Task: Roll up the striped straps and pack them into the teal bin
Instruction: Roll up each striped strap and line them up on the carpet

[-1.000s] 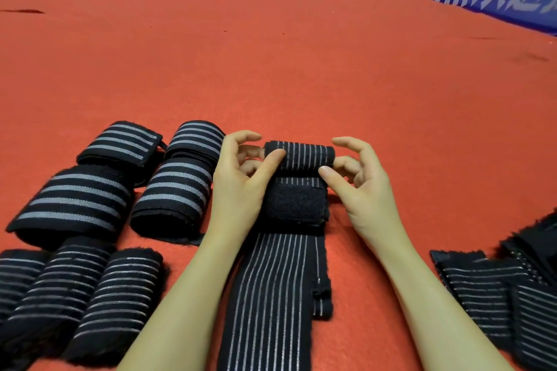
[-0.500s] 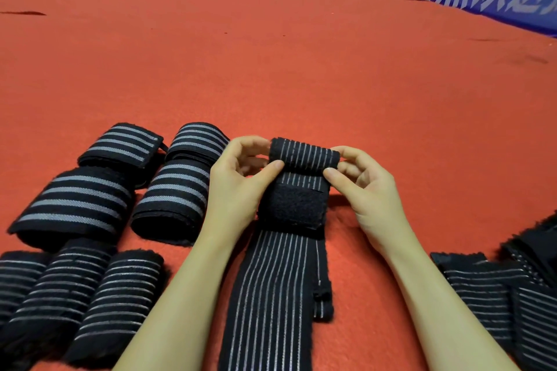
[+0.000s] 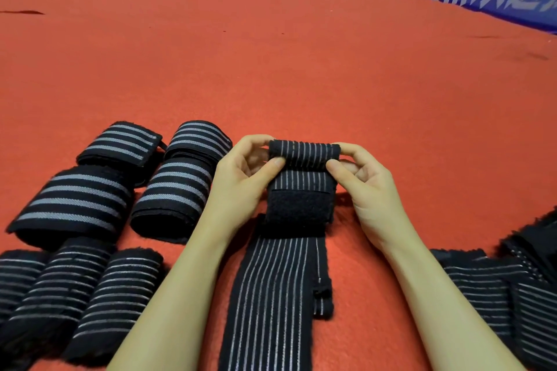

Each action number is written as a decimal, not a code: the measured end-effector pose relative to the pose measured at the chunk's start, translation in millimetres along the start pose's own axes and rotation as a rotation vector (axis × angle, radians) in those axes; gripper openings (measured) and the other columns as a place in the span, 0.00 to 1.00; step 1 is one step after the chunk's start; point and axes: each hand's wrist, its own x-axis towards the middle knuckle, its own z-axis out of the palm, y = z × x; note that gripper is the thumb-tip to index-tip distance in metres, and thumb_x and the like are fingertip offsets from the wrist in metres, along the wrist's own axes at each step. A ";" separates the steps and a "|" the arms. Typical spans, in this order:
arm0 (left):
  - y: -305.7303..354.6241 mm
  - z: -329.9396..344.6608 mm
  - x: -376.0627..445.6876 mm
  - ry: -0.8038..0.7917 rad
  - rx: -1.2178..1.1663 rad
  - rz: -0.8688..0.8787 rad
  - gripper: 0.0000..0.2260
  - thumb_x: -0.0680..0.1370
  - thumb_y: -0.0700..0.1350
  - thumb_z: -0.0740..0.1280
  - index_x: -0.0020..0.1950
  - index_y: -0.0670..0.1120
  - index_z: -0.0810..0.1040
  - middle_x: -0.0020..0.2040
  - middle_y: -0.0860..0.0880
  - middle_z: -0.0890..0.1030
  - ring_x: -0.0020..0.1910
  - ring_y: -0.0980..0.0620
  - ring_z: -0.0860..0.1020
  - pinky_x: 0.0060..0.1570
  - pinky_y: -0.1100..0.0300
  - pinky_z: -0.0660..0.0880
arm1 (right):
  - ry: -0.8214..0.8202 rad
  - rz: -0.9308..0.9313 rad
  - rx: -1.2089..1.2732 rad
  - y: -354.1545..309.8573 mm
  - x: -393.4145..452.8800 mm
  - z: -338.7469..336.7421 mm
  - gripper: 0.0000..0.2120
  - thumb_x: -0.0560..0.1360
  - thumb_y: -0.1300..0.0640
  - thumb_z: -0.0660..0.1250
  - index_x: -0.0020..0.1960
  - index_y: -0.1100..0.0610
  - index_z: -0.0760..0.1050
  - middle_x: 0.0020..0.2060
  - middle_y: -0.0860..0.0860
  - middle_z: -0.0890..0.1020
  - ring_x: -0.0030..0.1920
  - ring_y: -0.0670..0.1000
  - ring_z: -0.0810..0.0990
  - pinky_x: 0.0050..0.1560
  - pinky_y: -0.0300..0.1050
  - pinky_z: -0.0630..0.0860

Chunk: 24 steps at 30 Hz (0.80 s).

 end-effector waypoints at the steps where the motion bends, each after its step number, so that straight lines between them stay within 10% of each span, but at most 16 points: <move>1: 0.6 -0.5 -0.1 -0.017 -0.019 0.000 0.11 0.77 0.32 0.65 0.54 0.46 0.76 0.44 0.49 0.81 0.45 0.58 0.79 0.47 0.65 0.76 | -0.003 -0.008 0.015 -0.5 0.4 0.0 0.10 0.75 0.63 0.65 0.55 0.55 0.76 0.37 0.50 0.84 0.39 0.46 0.81 0.43 0.37 0.76; 11: -1.1 -2.7 -2.6 -0.078 -0.033 -0.027 0.15 0.78 0.34 0.64 0.61 0.49 0.74 0.47 0.47 0.82 0.48 0.54 0.80 0.48 0.61 0.76 | -0.033 0.020 0.022 4.0 -0.5 -1.9 0.18 0.74 0.62 0.67 0.63 0.55 0.72 0.41 0.58 0.80 0.41 0.49 0.80 0.45 0.39 0.76; 24: 3.3 -5.9 -7.9 -0.185 -0.150 -0.113 0.11 0.69 0.38 0.65 0.45 0.53 0.77 0.37 0.50 0.78 0.33 0.56 0.74 0.32 0.65 0.70 | -0.009 -0.009 0.013 3.5 0.5 -3.5 0.17 0.71 0.69 0.63 0.41 0.47 0.79 0.37 0.52 0.80 0.38 0.51 0.75 0.42 0.45 0.70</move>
